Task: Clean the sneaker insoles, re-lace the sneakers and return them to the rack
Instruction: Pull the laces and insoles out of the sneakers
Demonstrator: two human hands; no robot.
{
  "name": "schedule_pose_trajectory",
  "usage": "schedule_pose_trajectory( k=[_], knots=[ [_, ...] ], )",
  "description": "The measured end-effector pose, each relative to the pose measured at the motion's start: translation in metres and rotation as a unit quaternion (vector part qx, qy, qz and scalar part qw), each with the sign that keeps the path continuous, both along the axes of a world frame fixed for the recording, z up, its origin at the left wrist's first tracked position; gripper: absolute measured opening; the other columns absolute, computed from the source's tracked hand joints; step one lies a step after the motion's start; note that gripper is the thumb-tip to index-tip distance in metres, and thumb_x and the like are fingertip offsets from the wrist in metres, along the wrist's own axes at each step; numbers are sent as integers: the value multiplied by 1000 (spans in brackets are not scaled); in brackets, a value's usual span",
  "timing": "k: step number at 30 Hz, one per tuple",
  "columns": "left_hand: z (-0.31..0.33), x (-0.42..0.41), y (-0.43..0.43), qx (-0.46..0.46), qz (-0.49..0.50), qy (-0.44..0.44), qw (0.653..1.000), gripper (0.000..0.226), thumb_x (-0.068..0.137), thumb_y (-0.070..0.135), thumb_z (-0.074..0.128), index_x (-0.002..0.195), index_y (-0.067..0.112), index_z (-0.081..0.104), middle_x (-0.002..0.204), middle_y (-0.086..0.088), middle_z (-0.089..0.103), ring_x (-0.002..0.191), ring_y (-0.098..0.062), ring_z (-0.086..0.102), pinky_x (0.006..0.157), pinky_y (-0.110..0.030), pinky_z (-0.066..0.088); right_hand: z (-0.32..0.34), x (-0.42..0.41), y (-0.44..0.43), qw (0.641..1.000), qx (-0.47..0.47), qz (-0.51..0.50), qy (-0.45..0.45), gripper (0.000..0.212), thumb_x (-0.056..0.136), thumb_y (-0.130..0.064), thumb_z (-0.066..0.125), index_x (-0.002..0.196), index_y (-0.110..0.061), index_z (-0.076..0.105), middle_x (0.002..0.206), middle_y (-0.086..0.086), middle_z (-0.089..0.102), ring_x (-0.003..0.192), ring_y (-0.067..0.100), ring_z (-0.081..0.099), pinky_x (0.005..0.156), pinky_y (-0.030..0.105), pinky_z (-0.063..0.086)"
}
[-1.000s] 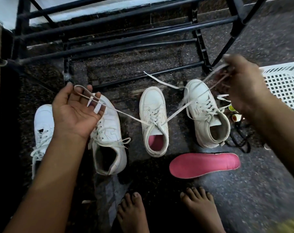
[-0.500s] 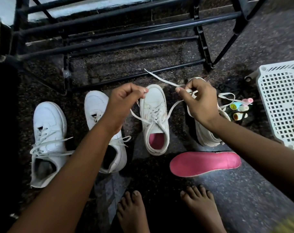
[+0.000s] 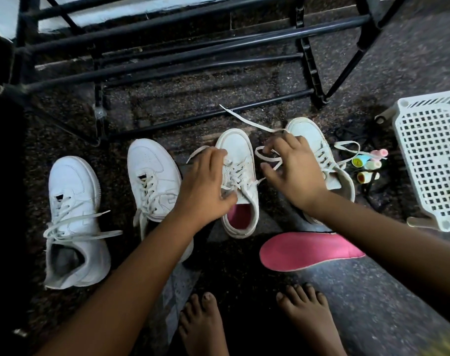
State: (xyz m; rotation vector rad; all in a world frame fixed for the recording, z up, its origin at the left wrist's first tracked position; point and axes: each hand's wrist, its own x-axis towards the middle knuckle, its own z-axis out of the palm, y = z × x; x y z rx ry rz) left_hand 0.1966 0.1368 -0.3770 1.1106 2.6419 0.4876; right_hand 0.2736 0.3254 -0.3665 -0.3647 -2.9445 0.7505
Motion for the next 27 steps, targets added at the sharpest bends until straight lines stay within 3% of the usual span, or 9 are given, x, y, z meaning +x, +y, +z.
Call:
schedule_pose_trajectory(
  k=[4,8,11,14,17,19,20,22,27],
  knots=[
    [-7,21,4,-57,-93,13,994,71,52,20,82,106,13,37,129,-19,47,108,-37,55,80,-40,50,9,40,-41,981,-18,162,103,19,77,-12,44,74,-11,63,73,8,59,67,26,56,60,34,44],
    [-5,29,24,-115,-115,59,985,37,53,7,81,84,9,61,100,-12,64,70,-24,66,48,-30,46,-18,59,-76,956,82,280,-41,24,75,-21,42,73,-17,65,70,1,60,58,18,57,56,26,45],
    [1,19,34,-186,-137,32,972,25,85,4,52,110,6,52,119,-13,48,93,-31,61,60,-39,41,-9,47,-80,952,96,267,-113,26,74,-12,41,80,-11,66,75,6,62,54,23,61,44,24,42],
    [7,11,35,-195,-162,-22,967,28,89,6,45,117,10,46,123,-12,42,98,-35,58,68,-40,40,3,21,-79,915,130,308,-225,33,93,-2,36,121,-3,51,117,15,56,94,33,62,67,38,46],
    [8,9,33,-167,-178,-44,969,27,91,11,46,118,14,48,118,-12,45,95,-35,57,70,-38,39,21,17,-82,905,112,337,-233,28,90,0,44,114,3,58,114,22,62,99,24,65,80,30,45],
    [9,7,32,-145,-187,-69,969,25,90,9,48,114,13,50,112,-13,47,94,-35,57,75,-39,45,3,83,-80,938,154,254,-177,21,64,-4,54,78,-3,69,73,22,68,67,18,69,66,23,48],
    [9,4,32,-137,-192,-81,968,24,88,7,49,112,11,52,110,-14,48,95,-35,57,77,-41,45,-9,129,-85,944,131,152,-263,25,62,-17,49,79,-19,68,70,16,68,65,26,67,46,22,47],
    [8,0,33,-132,-196,-103,966,24,88,7,51,111,10,54,108,-15,48,96,-35,55,79,-42,45,-59,218,-95,914,80,89,-387,30,68,-33,38,95,-31,53,98,7,58,75,40,65,45,40,53],
    [8,-1,33,-104,-188,-129,968,22,88,10,53,110,10,56,107,-15,47,98,-35,53,81,-41,42,-100,251,-96,924,107,89,-356,33,70,-37,37,100,-31,48,104,2,44,72,38,66,49,45,51]
  ],
)
